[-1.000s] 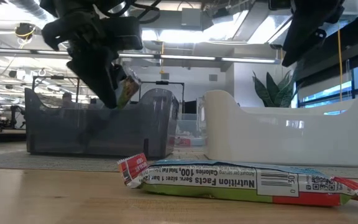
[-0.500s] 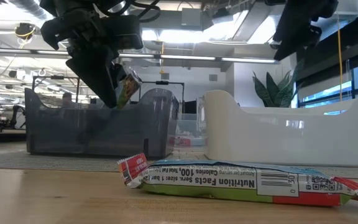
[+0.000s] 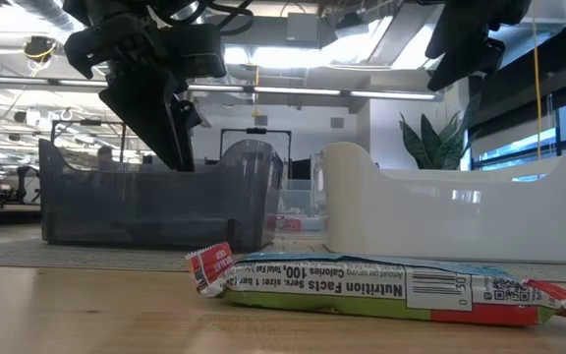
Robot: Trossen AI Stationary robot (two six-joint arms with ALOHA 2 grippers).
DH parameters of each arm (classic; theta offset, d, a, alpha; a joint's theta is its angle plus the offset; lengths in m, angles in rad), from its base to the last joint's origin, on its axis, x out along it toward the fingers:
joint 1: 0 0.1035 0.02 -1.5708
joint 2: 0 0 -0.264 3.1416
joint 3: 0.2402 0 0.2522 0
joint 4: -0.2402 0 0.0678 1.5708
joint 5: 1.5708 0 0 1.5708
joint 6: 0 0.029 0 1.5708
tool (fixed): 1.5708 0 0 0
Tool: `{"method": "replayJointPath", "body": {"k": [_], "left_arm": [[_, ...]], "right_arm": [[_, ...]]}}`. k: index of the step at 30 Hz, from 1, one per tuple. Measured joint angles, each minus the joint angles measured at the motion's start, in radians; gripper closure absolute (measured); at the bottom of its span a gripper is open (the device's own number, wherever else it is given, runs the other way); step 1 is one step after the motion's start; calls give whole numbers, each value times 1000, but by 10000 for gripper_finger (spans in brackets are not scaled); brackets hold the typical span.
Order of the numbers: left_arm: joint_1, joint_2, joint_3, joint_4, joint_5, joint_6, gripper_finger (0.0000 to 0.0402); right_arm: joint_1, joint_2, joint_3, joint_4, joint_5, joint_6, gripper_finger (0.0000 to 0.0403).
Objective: Pick and place Granola Bars by type
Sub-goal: Put the bottom yellow granola bar into the white bin
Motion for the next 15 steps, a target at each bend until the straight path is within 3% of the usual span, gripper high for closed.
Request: {"method": "replayJointPath", "body": {"k": [11, 15], "left_arm": [[2, -3, 175, -196, 0, 48, 196], [9, -69, 193, -185, 3, 118, 196]], "right_arm": [[0, 0, 0, 12, 0, -1, 148], [0, 0, 0, 14, 0, -1, 148]]}}
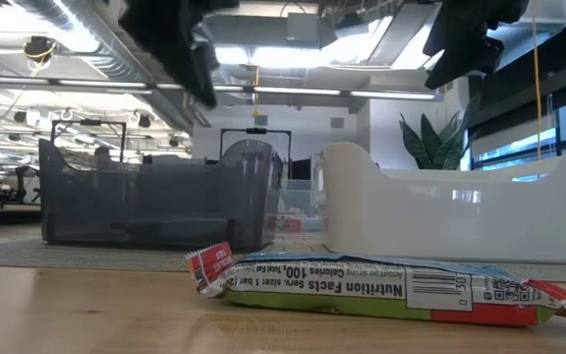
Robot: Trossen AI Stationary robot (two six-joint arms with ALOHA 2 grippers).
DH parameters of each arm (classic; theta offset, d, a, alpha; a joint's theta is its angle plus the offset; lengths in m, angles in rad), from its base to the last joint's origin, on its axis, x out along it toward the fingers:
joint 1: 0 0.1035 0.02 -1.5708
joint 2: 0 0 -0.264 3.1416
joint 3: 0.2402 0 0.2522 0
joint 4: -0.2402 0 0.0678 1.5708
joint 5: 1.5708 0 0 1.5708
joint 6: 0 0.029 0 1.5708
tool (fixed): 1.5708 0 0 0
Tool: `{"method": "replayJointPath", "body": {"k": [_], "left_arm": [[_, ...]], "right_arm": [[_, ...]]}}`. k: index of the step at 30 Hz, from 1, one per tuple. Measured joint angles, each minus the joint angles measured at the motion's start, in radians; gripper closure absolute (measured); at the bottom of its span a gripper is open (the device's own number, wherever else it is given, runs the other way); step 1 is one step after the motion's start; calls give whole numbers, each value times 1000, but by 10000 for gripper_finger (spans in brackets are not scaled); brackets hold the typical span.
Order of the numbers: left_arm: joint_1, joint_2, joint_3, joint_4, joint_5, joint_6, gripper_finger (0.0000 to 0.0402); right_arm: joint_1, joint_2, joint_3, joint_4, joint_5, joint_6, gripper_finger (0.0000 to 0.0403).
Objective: Pick and place Granola Bars by type
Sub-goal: Put the bottom yellow granola bar into the white bin
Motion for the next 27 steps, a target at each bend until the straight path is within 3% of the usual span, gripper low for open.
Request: {"method": "replayJointPath", "body": {"k": [6, 13, 19, 23, 27], "left_arm": [[56, -190, 0, -30, -4, -21, 196], [60, -396, 0, -89, 17, -179, 196], [29, -477, 0, -101, 130, -118, 196], [24, -499, 0, -76, 110, 3, 196], [24, -503, 0, -78, 108, -73, 196]], "right_arm": [[0, 0, 0, 0, 0, 0, 148], [-1, 0, 0, 1, 1, -3, 148], [-1, 0, 0, 5, 9, -59, 148], [-1, 0, 0, 7, 10, -82, 148], [0, 0, 0, 7, 10, -82, 148]]}}
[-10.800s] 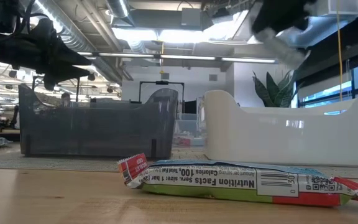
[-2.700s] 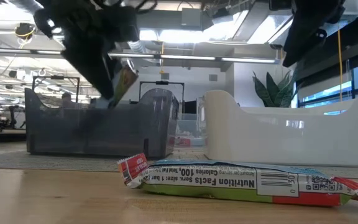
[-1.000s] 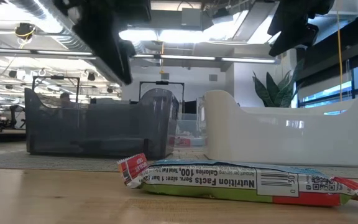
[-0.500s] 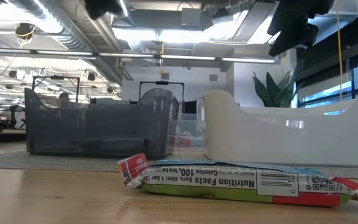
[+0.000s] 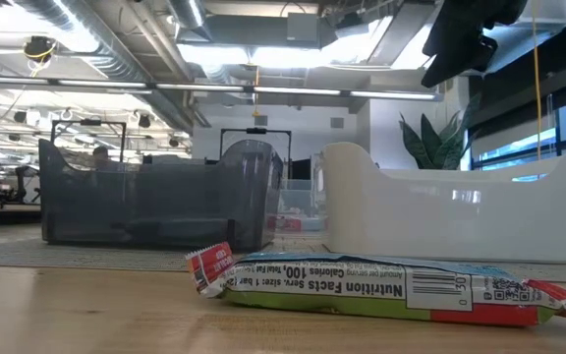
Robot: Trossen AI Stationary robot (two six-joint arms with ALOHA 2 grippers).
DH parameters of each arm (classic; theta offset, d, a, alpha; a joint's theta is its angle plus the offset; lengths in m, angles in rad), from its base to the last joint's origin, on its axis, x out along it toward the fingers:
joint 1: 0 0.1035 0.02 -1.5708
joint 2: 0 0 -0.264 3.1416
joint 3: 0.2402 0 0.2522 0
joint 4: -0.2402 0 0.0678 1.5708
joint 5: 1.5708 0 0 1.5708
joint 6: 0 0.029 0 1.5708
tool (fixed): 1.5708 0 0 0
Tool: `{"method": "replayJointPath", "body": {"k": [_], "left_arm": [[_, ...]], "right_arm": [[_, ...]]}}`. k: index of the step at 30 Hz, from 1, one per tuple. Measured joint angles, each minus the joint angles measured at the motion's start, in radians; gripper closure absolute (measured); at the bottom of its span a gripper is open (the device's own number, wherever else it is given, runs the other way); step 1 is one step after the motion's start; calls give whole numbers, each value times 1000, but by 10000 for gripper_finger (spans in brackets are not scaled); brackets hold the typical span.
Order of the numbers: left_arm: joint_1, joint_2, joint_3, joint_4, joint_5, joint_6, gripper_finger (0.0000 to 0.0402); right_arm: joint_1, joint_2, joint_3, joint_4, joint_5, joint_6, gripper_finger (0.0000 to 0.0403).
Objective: Pick and place Granola Bars by type
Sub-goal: Put the bottom yellow granola bar into the white bin
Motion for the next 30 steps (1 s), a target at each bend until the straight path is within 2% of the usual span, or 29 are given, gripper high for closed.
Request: {"method": "replayJointPath", "body": {"k": [4, 10, 14, 17, 21, 26, 30], "left_arm": [[-5, 13, 0, -2, 1, -2, 185], [-47, 50, 0, -10, 3, 40, 120], [-75, 70, 0, -62, 14, -48, 88], [-104, 72, 0, -126, 35, -196, 83], [-137, 72, 0, -185, 38, -312, 85], [-220, 99, 0, -336, 15, -335, 85], [-302, 161, 0, -459, -63, -399, 86]], "right_arm": [[0, 0, 0, 0, 0, 0, 148], [0, 0, 0, 0, 0, 3, 148], [0, 0, 0, 0, 0, 3, 148], [0, 0, 0, 0, 0, 2, 148], [0, 0, 0, 0, 0, 2, 148], [0, 0, 0, 0, 1, 1, 148], [0, 0, 0, -1, 0, 3, 148]]}}
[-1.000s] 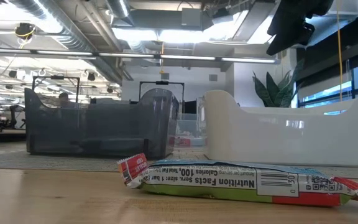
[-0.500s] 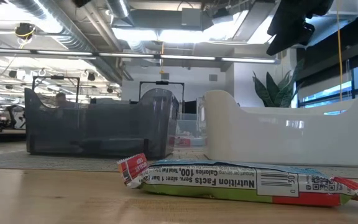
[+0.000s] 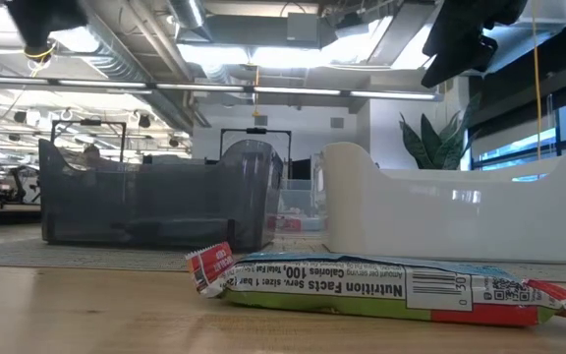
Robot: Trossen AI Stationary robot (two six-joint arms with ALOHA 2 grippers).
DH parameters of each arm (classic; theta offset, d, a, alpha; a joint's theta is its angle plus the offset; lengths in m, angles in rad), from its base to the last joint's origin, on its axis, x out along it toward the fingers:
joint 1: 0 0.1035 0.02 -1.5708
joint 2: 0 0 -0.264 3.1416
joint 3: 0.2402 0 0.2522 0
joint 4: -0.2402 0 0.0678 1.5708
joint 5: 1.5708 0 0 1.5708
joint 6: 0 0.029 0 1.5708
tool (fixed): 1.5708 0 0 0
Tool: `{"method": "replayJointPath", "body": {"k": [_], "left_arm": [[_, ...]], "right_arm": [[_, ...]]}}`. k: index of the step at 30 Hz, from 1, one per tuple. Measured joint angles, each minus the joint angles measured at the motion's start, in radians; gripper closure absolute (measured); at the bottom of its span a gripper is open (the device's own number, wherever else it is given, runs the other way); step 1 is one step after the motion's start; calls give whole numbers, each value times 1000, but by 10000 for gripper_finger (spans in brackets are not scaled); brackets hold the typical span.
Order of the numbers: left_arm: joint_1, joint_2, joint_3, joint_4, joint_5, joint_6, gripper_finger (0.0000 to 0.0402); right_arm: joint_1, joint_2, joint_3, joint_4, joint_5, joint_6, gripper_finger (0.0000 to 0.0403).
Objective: Pick and place Granola Bars by type
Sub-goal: Put the bottom yellow granola bar into the white bin
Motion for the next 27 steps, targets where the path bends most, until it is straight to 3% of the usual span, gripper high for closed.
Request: {"method": "replayJointPath", "body": {"k": [5, 12, 21, 27], "left_arm": [[-72, 104, -4, -58, -43, -79, 86], [-146, 209, -113, -32, 37, -265, 86], [-201, 220, -330, 234, 13, -392, 86], [-204, 221, -426, 303, 11, -467, 86]], "right_arm": [[0, 0, 0, 0, 0, -2, 148], [0, 0, 0, 0, 1, -4, 148], [0, 0, 0, 11, 27, -6, 148], [0, 0, 0, 14, 27, -6, 148]]}}
